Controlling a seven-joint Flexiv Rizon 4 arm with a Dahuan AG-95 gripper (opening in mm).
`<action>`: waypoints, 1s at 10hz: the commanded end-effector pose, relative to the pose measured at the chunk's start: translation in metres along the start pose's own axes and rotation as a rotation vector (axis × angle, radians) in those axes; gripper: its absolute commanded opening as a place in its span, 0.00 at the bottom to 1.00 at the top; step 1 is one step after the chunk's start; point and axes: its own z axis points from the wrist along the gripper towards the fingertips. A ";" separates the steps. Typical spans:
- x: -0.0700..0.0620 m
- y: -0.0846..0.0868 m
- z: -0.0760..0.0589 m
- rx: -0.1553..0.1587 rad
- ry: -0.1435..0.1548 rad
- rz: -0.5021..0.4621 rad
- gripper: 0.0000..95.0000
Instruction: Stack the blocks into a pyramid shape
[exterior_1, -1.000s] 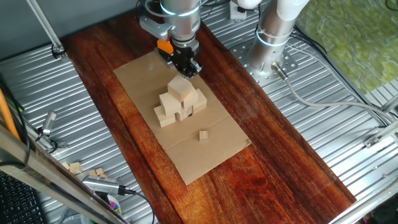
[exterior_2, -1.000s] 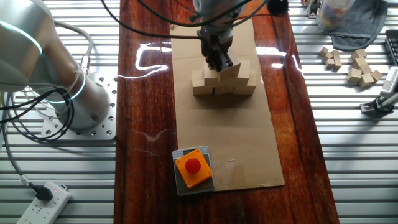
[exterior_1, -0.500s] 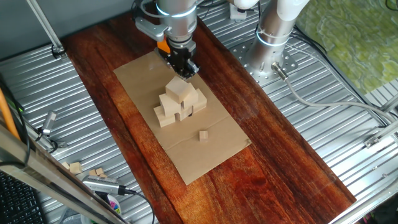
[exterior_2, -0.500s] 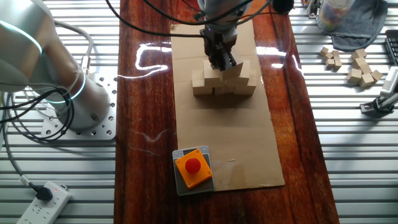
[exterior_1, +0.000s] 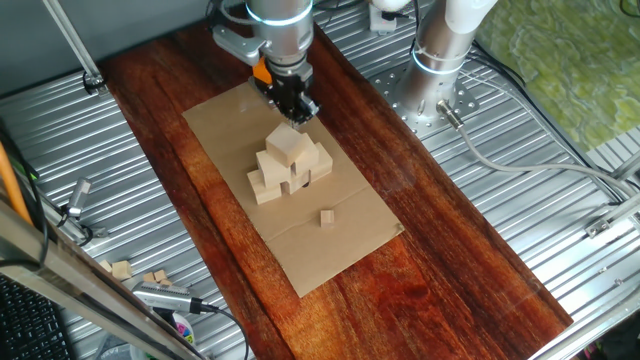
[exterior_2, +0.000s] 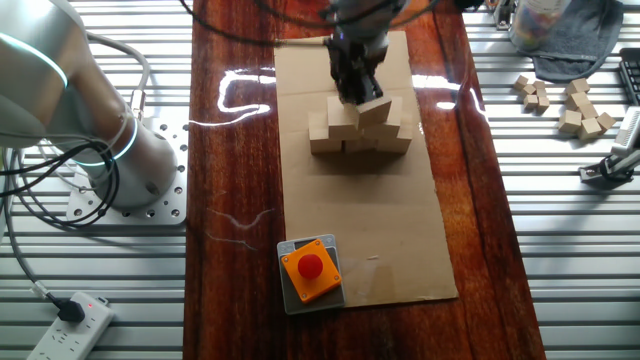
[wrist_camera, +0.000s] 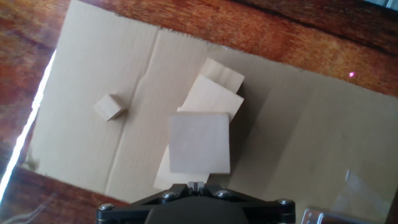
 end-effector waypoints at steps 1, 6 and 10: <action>0.001 0.006 -0.016 0.010 0.025 -0.004 0.00; -0.010 0.021 -0.065 0.062 0.075 -0.031 0.00; -0.026 0.033 -0.077 0.085 0.075 -0.048 0.00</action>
